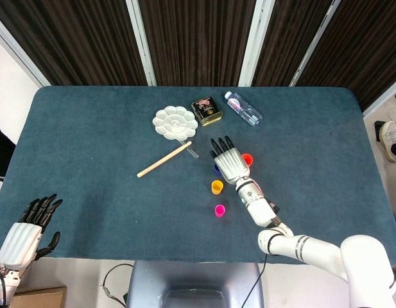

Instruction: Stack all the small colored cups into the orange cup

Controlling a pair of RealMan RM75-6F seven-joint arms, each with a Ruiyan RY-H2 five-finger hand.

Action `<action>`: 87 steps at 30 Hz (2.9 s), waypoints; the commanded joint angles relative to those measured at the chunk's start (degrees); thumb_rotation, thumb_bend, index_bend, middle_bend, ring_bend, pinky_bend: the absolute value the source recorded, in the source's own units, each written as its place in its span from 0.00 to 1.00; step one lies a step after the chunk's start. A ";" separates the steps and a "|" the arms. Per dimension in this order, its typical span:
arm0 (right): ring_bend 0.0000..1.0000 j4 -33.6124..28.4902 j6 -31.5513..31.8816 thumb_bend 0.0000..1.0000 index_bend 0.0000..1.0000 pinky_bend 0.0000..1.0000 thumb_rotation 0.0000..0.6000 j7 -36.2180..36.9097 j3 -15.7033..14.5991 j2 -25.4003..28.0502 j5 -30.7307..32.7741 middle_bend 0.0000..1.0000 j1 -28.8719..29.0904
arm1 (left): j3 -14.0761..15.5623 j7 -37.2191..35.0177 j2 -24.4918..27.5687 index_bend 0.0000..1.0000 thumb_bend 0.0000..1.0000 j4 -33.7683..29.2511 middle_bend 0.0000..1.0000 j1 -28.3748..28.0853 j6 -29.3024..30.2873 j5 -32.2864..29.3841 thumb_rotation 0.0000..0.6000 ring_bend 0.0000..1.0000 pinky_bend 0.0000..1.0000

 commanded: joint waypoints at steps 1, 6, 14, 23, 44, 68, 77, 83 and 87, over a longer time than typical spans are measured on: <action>0.00 1.63 -0.43 0.39 0.37 0.00 1.00 0.35 -0.81 -0.73 1.30 0.00 0.92 | -0.07 -0.21 0.10 0.00 0.46 -0.03 0.00 -0.04 0.02 -0.04 1.00 0.00 0.08; 0.00 3.01 -0.13 0.41 0.43 0.00 1.00 0.57 -2.02 -1.11 2.12 0.00 1.61 | -0.12 -0.26 0.07 0.00 0.46 0.07 0.00 0.02 0.15 -0.02 1.00 0.00 0.08; 0.00 4.56 -0.23 0.41 0.47 0.00 1.00 2.68 -2.99 -2.42 2.79 0.00 2.73 | -0.21 -0.31 0.16 0.00 0.46 -0.03 0.00 0.13 0.23 -0.17 1.00 0.00 0.08; 0.00 6.94 1.71 0.45 0.62 0.00 1.00 2.75 -3.23 -4.46 3.97 0.00 3.49 | -0.23 -0.97 0.36 0.00 0.46 0.14 0.00 0.07 0.19 -0.10 1.00 0.00 0.08; 0.00 -2.99 12.58 0.46 0.63 0.00 1.00 7.62 -1.40 5.83 2.44 0.03 -2.64 | 0.13 -0.84 0.14 0.00 0.46 0.11 0.00 -0.23 -0.18 0.85 1.00 0.00 0.08; 0.00 -5.09 10.21 0.46 0.21 0.00 1.00 6.20 -4.53 6.65 4.59 0.00 -3.82 | 0.23 -1.19 0.32 0.00 0.46 0.19 0.00 -0.22 -0.13 0.84 1.00 0.00 0.08; 0.00 -17.31 10.58 0.46 0.25 0.00 1.00 9.08 -7.39 10.90 -0.97 0.00 -5.17 | 0.28 -1.42 0.44 0.00 0.46 0.16 0.00 -0.06 0.41 1.18 1.00 0.00 0.08; 0.00 -17.46 8.28 0.46 0.32 0.00 1.00 6.15 -9.77 8.47 -0.54 0.00 -3.80 | 0.28 -1.60 0.62 0.00 0.46 0.12 0.00 0.09 0.86 1.40 1.00 0.00 0.08; 0.00 -15.20 7.82 0.46 0.35 0.00 1.00 5.61 -9.95 5.86 0.08 0.00 -3.01 | 0.31 -1.80 0.65 0.00 0.46 0.27 0.00 0.17 1.08 1.52 1.00 0.00 0.08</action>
